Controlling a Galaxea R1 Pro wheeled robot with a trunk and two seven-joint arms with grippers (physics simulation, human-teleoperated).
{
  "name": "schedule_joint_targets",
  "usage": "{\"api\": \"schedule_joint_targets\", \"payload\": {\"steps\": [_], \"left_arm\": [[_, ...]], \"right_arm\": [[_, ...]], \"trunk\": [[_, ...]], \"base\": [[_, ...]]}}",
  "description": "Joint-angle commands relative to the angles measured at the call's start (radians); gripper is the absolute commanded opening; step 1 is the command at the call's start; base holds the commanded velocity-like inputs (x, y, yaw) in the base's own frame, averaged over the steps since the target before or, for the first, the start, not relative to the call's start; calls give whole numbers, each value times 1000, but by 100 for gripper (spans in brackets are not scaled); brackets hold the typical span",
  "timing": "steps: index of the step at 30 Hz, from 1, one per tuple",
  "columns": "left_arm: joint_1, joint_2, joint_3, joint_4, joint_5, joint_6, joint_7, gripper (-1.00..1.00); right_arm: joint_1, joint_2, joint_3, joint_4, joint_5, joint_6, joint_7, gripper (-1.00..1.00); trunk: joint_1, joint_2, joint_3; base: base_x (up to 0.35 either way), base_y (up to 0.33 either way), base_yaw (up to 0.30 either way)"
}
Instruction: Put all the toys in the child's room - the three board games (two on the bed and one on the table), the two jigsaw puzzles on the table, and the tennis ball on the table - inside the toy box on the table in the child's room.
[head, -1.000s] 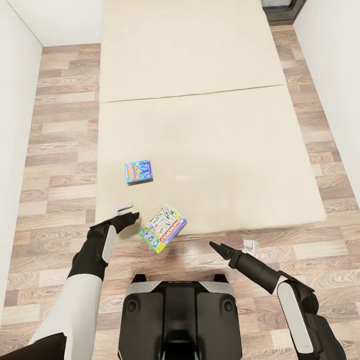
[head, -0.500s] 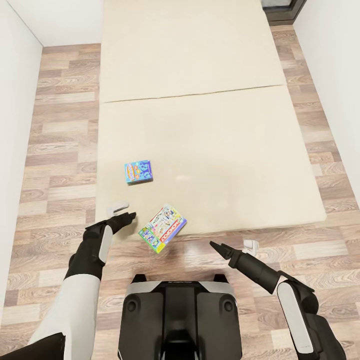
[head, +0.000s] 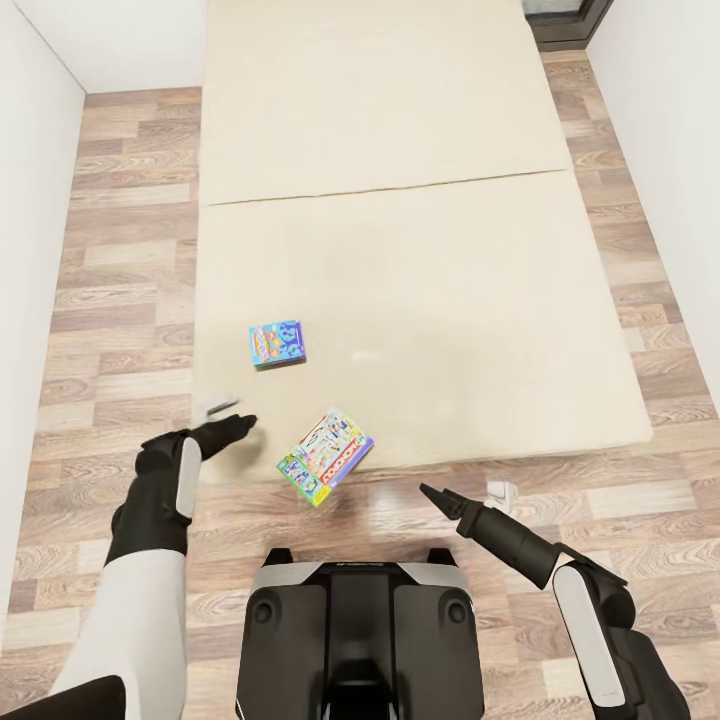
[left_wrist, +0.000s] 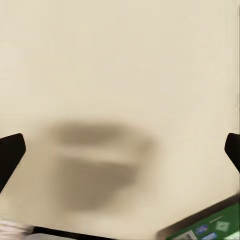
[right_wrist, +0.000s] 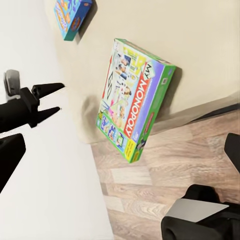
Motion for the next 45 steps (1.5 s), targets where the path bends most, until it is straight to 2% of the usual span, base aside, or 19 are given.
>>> {"api": "schedule_joint_targets", "payload": {"steps": [1, 9, 11, 14, 16, 22, 31, 37, 45], "left_arm": [[0, -1, 9, -16, 1, 19, -12, 100], [5, 8, 41, -107, 0, 129, -102, 100], [6, 22, 45, -124, 0, 152, -141, 100], [7, 32, 46, -131, 0, 165, -167, 100], [7, 50, 48, -138, -1, 179, -204, 100], [8, 81, 51, -144, -1, 206, -258, 100], [8, 104, 62, -146, -1, 221, -281, 100], [8, 107, 85, -150, -1, 222, -284, 100], [8, 108, 95, -153, -1, 222, -285, 100]], "right_arm": [[0, 0, -2, 0, -3, 7, 2, 100], [0, 0, -2, 3, -2, 6, 1, 100], [0, 0, -2, 3, -2, 6, 1, 100], [0, 1, -2, 3, -2, 7, 1, 100], [0, 0, -2, 3, -2, 6, 1, 100], [0, 1, -2, 3, -2, 6, 1, 100], [0, 1, -1, 3, 0, 6, 1, 100], [0, 1, -1, 3, -1, 5, 1, 100], [0, 1, -1, 3, -1, 6, 1, 100]], "trunk": [[1, -1, -1], [1, -1, -1], [1, -1, -1], [1, -1, -1], [1, -1, -1], [1, -1, -1], [1, -1, -1], [1, -1, -1], [1, -1, -1]], "base": [[0, 0, 0], [0, 0, 0], [0, 0, 0], [0, 0, 0], [0, 0, 0], [0, 0, 0], [0, 0, 0], [-36, 26, 0], [-47, 41, 0]]}}
